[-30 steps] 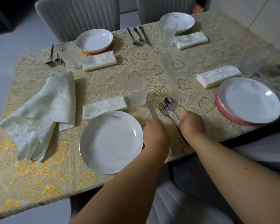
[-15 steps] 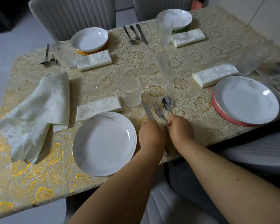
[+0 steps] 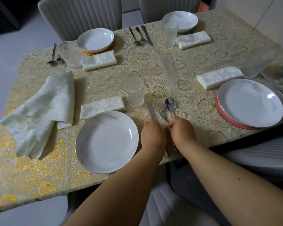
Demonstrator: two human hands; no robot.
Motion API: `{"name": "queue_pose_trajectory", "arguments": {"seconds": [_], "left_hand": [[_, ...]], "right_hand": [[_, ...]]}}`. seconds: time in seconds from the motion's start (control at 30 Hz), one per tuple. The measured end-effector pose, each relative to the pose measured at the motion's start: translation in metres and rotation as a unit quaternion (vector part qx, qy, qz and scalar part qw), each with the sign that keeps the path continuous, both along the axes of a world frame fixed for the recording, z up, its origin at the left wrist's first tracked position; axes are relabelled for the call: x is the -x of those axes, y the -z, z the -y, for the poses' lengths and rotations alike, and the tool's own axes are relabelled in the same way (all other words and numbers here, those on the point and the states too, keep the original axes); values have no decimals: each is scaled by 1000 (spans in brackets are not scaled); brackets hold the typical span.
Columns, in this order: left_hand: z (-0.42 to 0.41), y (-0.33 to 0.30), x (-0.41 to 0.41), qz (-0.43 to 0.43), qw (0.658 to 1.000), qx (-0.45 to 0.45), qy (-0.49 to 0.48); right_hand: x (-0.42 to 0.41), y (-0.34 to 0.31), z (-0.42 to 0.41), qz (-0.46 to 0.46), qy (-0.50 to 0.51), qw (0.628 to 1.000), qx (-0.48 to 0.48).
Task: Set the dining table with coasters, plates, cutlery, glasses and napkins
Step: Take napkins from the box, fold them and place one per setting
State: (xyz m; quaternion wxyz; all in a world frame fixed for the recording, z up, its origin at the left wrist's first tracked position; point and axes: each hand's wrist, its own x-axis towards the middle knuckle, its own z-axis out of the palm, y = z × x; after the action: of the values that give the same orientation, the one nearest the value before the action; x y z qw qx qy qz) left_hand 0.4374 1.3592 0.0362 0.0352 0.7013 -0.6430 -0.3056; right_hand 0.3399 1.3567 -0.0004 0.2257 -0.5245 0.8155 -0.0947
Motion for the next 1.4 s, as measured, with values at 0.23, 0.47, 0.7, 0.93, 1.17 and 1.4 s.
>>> {"name": "queue_pose_trajectory", "arguments": {"seconds": [0.23,0.47,0.7,0.93,1.17,1.4], "left_hand": [[-5,-7,-9,-12,1000,20,-19],[-9,-24,-35,-26,995,80,-50],[-12,-25,-57,-21,990,109,-84],[-11,-22,-65,-23,990,98,-102],[-9,-22,-64,-27,988,101,-114],[-9,-23,-70,-20,986,116,-121]], "right_hand": [[-9,-27,3,-24,-30,997,71],[-31,-50,33,64,-26,985,158],[-55,-67,105,159,-135,967,148],[-58,-54,114,128,-154,970,139],[-57,-52,112,109,-161,971,135],[-58,-55,94,105,-159,972,135]]}}
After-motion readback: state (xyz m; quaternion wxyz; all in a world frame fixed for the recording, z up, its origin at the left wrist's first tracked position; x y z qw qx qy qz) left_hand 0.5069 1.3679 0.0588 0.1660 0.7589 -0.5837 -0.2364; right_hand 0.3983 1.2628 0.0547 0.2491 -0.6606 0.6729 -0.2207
